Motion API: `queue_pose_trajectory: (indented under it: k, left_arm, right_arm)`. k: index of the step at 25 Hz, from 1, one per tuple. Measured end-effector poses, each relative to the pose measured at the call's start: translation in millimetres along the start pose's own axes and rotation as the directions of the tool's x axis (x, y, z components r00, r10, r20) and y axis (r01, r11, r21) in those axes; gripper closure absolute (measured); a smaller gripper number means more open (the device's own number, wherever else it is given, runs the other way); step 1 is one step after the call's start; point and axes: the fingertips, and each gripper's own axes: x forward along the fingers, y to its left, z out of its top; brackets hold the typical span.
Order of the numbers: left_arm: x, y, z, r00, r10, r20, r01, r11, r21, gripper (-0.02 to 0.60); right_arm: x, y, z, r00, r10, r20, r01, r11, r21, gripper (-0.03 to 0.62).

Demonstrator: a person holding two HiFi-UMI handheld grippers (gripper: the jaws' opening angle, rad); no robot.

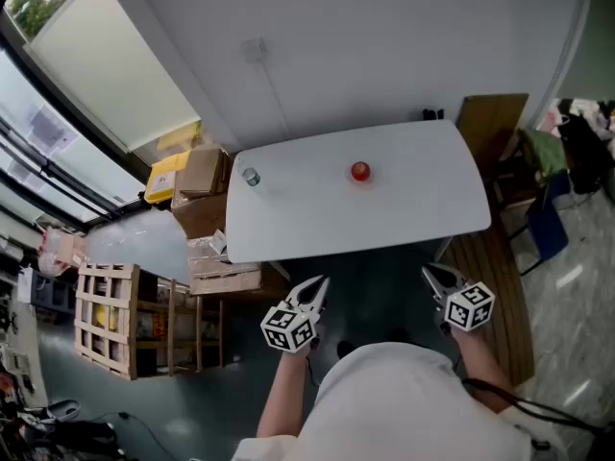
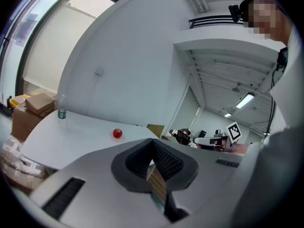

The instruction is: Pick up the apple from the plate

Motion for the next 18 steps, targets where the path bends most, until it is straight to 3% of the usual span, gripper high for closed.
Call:
queue_pose_trajectory:
  k: [18]
  left_arm:
    - [4, -11, -5, 1.000, 0.018, -0.009, -0.018, 1.000, 0.003, 0.580]
  right_arm:
    - [-4, -1, 5, 0.999, 0.047, 0.001, -0.047, 0.999, 0.002, 0.557]
